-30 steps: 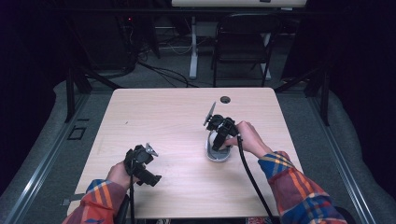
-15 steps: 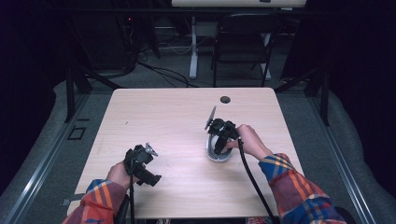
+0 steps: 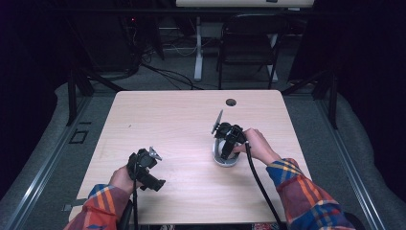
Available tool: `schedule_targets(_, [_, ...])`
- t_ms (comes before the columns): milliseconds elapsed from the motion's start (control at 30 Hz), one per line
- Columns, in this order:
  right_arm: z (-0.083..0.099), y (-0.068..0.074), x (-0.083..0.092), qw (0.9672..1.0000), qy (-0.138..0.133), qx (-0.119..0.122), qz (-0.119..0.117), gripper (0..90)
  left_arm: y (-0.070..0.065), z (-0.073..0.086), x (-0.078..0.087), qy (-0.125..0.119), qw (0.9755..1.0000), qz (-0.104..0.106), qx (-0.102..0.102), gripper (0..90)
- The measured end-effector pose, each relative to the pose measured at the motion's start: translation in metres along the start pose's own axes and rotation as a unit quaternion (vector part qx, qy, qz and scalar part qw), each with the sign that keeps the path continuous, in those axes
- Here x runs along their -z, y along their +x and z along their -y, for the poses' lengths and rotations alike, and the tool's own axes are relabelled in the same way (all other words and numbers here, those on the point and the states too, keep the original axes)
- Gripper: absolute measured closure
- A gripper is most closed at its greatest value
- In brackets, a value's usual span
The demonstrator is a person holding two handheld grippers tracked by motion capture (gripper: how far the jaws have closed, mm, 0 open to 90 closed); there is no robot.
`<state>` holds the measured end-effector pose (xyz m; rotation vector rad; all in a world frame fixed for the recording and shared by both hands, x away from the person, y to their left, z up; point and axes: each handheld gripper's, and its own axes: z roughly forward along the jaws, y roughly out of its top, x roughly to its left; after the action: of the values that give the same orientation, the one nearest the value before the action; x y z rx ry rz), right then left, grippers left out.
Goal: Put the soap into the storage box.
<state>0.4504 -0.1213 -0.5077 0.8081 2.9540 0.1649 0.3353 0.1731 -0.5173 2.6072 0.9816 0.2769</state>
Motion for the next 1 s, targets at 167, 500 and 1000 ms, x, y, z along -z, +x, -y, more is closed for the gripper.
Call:
schedule_targets(167, [0.002,-0.001,0.003,1.0000,-0.004,-0.001,-0.001,24.1,0.000,0.000,0.000,0.001,1.0000,0.000,0.001,2.8])
schedule_targets(500, [0.007,-0.001,0.015,0.9997,-0.023,0.000,0.005,25.0,0.000,0.000,0.000,0.001,1.0000,0.000,0.001,2.8])
schedule_targets(1000, [0.019,-0.002,0.033,0.9988,-0.048,-0.002,0.005,26.1,0.000,0.000,0.000,0.001,1.0000,0.000,0.000,2.8])
